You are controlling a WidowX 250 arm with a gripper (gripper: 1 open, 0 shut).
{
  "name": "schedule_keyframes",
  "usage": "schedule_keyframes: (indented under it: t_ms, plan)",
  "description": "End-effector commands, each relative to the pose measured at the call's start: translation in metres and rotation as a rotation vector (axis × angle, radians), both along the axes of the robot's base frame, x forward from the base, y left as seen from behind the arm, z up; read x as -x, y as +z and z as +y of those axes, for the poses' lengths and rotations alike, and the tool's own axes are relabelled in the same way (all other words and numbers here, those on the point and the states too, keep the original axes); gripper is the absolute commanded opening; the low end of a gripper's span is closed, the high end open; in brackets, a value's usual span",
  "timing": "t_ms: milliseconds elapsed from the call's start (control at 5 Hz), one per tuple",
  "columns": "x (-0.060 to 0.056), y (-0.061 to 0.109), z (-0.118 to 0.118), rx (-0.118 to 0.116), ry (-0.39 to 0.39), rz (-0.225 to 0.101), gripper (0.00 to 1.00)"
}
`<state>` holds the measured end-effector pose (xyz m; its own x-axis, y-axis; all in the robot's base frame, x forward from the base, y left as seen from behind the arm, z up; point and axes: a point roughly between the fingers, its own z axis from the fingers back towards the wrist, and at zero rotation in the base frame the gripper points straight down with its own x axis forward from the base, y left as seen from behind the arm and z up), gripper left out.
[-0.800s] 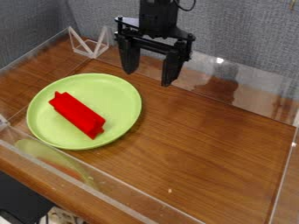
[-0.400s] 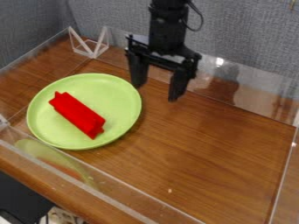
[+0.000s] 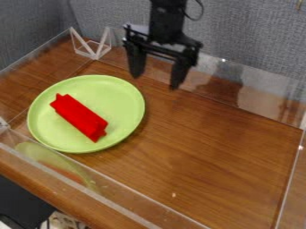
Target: Move the red object from the green plate to the table
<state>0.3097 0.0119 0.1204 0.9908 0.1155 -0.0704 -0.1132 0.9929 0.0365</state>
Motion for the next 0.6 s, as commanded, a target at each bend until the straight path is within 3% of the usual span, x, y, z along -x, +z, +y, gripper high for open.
schedule_keyframes:
  t_ms: [0, 400]
  plan:
    - [0.007, 0.025, -0.001, 0.023, 0.033, -0.058, 1.00]
    - [-0.002, 0.045, -0.004, 0.066, -0.035, -0.065, 1.00]
